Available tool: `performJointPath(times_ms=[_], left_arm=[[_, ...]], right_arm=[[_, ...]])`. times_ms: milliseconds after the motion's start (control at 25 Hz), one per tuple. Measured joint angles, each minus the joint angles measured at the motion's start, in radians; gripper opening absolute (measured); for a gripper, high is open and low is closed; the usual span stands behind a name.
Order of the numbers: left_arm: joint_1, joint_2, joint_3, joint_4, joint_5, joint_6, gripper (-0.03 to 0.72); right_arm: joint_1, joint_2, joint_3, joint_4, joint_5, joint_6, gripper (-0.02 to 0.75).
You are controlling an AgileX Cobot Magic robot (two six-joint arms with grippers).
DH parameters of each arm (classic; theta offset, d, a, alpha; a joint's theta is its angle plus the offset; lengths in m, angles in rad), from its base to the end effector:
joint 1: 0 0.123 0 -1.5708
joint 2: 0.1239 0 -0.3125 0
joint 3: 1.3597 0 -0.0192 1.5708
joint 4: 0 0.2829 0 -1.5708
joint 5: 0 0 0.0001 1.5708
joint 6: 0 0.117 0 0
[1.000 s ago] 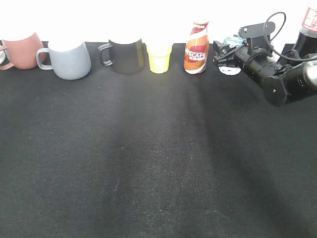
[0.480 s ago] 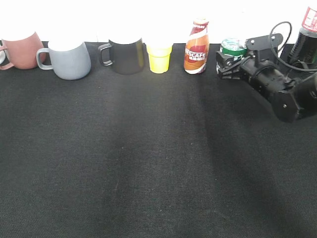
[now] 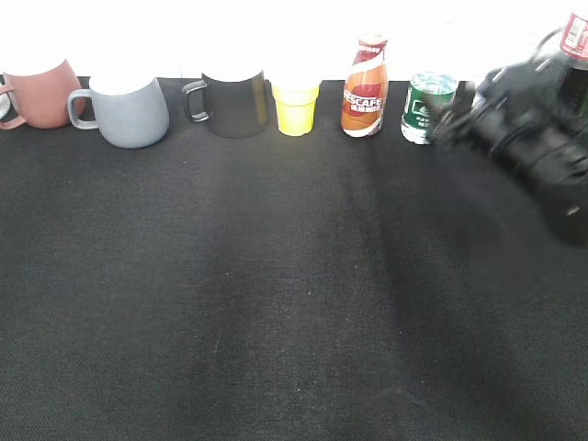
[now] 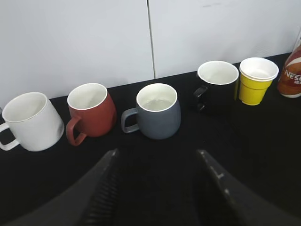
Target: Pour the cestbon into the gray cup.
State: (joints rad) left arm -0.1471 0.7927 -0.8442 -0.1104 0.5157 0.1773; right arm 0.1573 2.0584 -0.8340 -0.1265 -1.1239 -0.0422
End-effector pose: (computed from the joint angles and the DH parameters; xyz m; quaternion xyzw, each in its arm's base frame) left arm 0.1930 -0.0350 0.3863 0.1093 0.8189 -0.0410 0.5619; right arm 0.4245 0.0808 0.1282 -0.1299 0.7009 0.0617 0.6986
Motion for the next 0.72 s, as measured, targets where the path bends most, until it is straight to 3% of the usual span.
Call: performJointPath(times_ms=[80,160,400,520,720], left_arm=[[0.000,0.000,0.000,-0.001,0.004,0.000,0.383],[0.000,0.000,0.000,-0.013,0.007,0.000,0.383],[0.000,-0.002,0.000,-0.044,0.025,0.057,0.383],[0.000,-0.081,0.000,-0.174,0.019,0.177,0.383],[0.000,-0.250,0.000,-0.221,0.169,0.192,0.383]], right_arm=[[0.000,-0.112,0.068,0.016,0.008,-0.001,0.595],[0.000,-0.265,0.133,0.020,0.146,0.002,0.595],[0.090,-0.799,0.150,0.027,0.878,0.042,0.595],[0.158,-1.021,0.142,0.034,1.187,0.048,0.594],[0.179,-1.225,0.010,0.126,1.690,0.016,0.594]])
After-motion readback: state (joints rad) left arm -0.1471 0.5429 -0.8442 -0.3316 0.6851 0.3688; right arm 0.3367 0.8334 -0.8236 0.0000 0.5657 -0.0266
